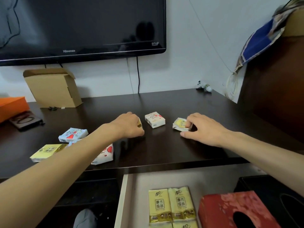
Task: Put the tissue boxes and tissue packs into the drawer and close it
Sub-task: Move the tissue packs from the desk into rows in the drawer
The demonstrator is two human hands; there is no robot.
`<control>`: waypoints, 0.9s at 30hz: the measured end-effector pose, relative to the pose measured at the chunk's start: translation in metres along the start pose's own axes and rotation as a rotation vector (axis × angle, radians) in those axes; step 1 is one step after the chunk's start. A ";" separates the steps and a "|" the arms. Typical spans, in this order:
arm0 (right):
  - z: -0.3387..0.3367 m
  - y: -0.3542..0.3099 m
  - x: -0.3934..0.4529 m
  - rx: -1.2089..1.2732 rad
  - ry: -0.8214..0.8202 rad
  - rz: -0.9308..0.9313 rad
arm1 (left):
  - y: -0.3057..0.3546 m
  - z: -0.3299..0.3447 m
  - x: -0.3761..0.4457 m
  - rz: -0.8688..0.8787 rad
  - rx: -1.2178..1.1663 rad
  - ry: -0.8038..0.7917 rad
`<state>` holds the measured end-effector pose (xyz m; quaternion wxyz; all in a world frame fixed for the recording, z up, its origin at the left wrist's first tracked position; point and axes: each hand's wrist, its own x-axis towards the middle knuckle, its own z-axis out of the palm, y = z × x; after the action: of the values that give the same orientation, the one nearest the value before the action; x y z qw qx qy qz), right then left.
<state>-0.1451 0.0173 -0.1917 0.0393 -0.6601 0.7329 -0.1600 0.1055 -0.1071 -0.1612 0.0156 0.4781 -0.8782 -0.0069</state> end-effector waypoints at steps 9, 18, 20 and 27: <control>-0.007 -0.005 -0.037 0.231 -0.109 -0.081 | 0.020 -0.002 -0.057 0.163 -0.004 -0.001; -0.013 -0.019 -0.052 0.318 -0.150 -0.139 | 0.032 0.003 -0.084 0.157 -0.287 -0.009; -0.014 -0.023 -0.062 0.371 -0.126 -0.154 | 0.034 0.004 -0.094 0.179 -0.277 0.040; -0.008 -0.032 -0.136 0.339 -0.104 -0.326 | 0.033 0.008 -0.150 0.356 -0.352 0.000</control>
<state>-0.1001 0.1501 -0.1958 0.1611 -0.7609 0.5763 -0.2508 0.1591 0.0372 -0.1715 0.0996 0.3055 -0.9338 -0.1572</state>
